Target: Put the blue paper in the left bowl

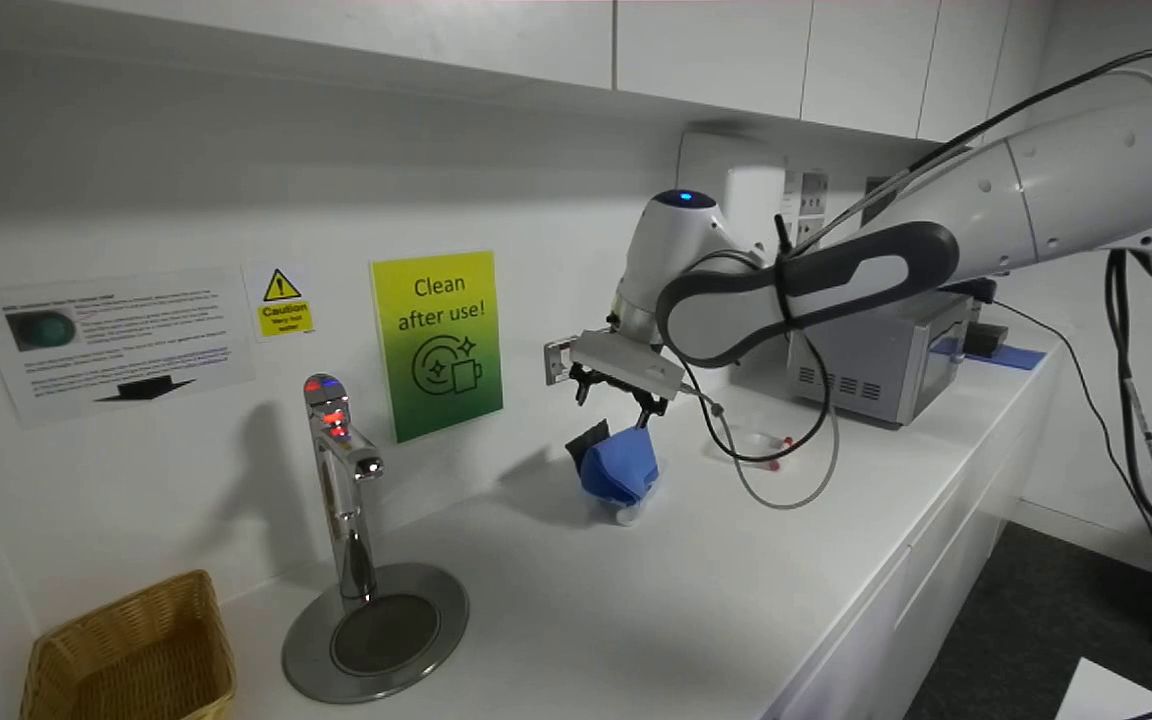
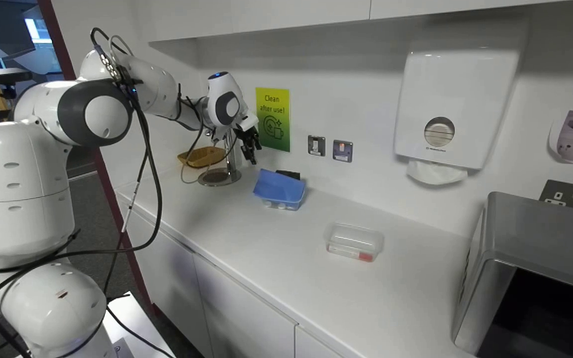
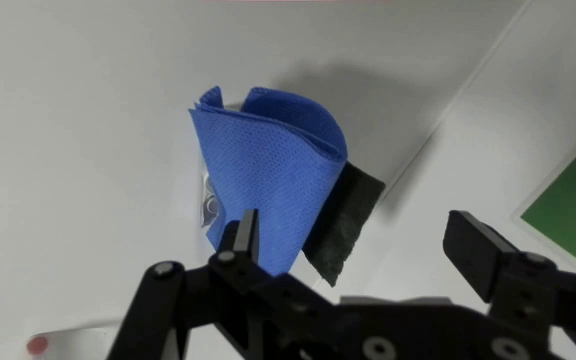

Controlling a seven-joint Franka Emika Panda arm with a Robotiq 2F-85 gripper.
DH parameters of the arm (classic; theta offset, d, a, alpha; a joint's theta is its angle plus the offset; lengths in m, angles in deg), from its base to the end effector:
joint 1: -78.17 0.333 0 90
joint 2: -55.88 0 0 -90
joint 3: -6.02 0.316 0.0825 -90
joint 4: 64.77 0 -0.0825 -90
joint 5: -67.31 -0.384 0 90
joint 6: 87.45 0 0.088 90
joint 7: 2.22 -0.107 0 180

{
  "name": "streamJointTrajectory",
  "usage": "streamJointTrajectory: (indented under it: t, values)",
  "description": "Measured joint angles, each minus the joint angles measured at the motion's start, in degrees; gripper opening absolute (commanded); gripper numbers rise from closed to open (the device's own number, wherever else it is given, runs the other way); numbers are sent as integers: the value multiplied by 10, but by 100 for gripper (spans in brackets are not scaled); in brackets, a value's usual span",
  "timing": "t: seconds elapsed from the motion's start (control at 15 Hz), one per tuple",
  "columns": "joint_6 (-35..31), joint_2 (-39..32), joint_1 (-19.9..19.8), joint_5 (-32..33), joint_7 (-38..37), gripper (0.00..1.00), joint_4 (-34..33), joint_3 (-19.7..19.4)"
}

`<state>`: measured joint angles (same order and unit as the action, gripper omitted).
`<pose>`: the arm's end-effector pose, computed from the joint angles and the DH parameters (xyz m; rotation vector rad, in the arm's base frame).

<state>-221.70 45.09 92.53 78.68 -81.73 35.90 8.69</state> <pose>0.6234 0.1857 0.5001 -2.5552 1.3679 -0.5637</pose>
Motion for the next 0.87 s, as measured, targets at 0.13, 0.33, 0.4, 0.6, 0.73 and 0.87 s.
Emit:
streamJointTrajectory:
  t: [0.13,0.33,0.4,0.6,0.73,0.87]
  values:
    - [36,21,0,-17,31,100,16,14]
    - [80,51,-2,-46,79,100,46,28]
    - [91,60,-2,-52,92,100,57,31]
    - [101,84,-3,-54,109,100,88,36]
    - [100,97,-4,-51,110,100,106,38]
    - [100,105,-6,-50,110,100,117,38]
